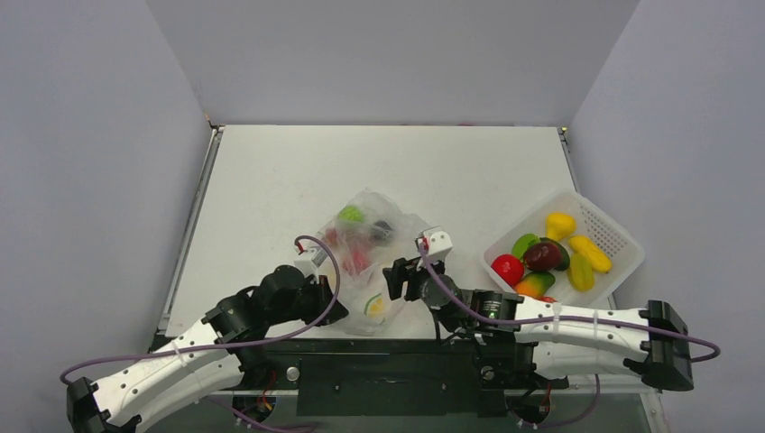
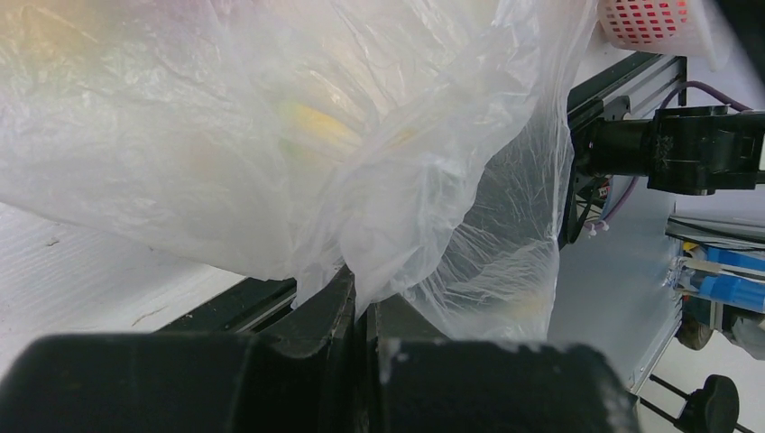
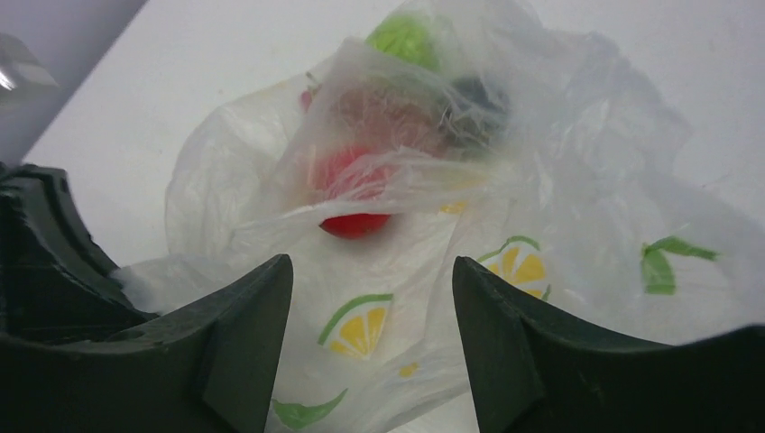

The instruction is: Take the fake fruits out of the plastic bag

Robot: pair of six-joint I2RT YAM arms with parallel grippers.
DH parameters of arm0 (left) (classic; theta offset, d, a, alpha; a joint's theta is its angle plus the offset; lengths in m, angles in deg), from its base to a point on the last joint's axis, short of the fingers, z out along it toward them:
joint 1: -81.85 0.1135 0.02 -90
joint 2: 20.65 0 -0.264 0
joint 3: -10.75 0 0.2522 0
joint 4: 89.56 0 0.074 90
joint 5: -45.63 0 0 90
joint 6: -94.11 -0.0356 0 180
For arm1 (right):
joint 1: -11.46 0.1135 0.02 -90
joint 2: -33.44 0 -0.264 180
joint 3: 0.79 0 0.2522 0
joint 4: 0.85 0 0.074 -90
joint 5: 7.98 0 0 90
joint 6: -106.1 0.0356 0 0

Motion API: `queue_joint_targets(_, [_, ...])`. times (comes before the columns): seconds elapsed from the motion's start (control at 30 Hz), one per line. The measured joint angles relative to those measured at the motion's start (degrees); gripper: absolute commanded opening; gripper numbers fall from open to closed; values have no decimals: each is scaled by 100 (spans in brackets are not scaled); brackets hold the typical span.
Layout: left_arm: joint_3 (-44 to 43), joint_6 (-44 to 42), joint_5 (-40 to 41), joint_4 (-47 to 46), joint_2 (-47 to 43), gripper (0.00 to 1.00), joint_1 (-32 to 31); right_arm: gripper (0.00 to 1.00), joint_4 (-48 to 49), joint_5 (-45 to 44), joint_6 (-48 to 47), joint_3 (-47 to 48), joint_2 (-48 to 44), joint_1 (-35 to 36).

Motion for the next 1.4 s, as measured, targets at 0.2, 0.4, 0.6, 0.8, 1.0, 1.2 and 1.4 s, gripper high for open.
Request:
queue_joint_targets(0.2, [264,122,2,-42,-219,0,0,39,955,337,103,-509,1091,-11])
queue_joint_targets(0.4, [348,190,0,-90,-232,0,0,40,1814,636,42,-503,1971,-70])
queue_joint_targets(0.6, [348,210,-2,-166,-256,0,0,42,2621,911,-11,-498,2470,-168])
queue_joint_targets(0.8, [348,210,-2,-223,-299,0,0,48,3058,1062,-35,-492,2868,-361])
queue_joint_targets(1.0, [348,208,-72,-295,-245,0,0,71,3305,1174,-111,-417,3084,-621])
queue_joint_targets(1.2, [350,210,-111,-348,-136,0,0,77,3477,1292,-195,-256,3239,-800])
queue_joint_targets(1.4, [350,232,-127,-417,-22,0,0,79,3622,1443,-367,-7,3517,-857])
